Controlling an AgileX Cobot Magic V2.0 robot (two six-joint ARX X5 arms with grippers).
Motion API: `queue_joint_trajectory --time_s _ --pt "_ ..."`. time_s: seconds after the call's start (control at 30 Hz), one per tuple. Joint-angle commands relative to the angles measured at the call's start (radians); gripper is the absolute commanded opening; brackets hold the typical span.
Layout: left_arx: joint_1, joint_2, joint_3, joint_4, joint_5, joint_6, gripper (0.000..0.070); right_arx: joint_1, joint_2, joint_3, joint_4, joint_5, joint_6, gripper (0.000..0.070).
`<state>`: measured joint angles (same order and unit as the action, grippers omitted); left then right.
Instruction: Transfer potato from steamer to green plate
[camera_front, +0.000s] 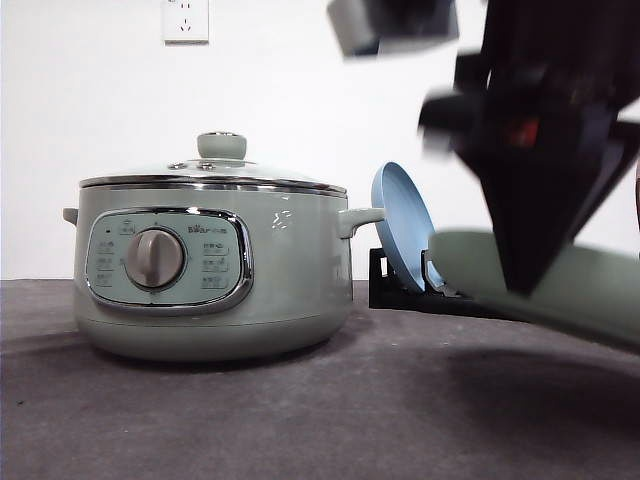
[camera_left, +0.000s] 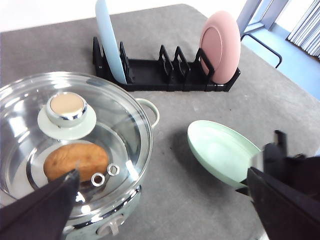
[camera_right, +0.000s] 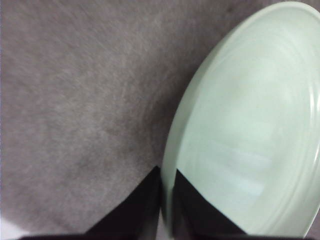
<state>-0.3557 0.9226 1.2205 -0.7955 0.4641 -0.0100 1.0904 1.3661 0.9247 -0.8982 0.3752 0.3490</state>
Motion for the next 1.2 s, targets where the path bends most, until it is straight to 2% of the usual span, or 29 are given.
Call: queue_joint_trajectory --time_s 0.0,0.3,0.53,0.6,0.67,0.8,0.97,1.1,1.17 --pt "-0.005 0.007 0.021 0.001 0.005 0.02 0.07 0.014 0.043 -0.002 0.019 0.019 0.029 0.0006" --pt "-0.005 0.007 0.021 0.0 0.005 0.021 0.07 0.014 0.187 -0.007 0.115 0.018 0.03 0.0006" --pt "-0.005 0.007 0.021 0.0 0.005 0.021 0.07 0.016 0.218 -0.007 0.128 0.018 0.04 0.0011" --pt "-0.005 0.007 0.021 -0.001 0.005 0.021 0.07 0.016 0.215 -0.007 0.132 0.018 0.04 0.0057" --pt "-0.005 0.007 0.021 -0.001 0.006 0.021 0.07 0.016 0.214 -0.003 0.124 0.017 0.038 0.0163" --pt "-0.005 0.007 0.021 -0.001 0.006 0.021 0.07 0.014 0.202 0.022 0.08 0.002 0.036 0.0326" --pt "-0.005 0.007 0.021 -0.001 0.006 0.021 0.07 -0.009 0.124 0.056 0.078 -0.144 0.024 0.0479" --pt "-0.005 0.007 0.021 -0.001 0.006 0.021 0.07 -0.052 0.032 0.065 0.091 -0.257 -0.008 0.0543" --pt "-0.005 0.007 0.021 -0.002 0.005 0.021 0.07 -0.083 -0.024 0.065 0.096 -0.305 -0.027 0.0551"
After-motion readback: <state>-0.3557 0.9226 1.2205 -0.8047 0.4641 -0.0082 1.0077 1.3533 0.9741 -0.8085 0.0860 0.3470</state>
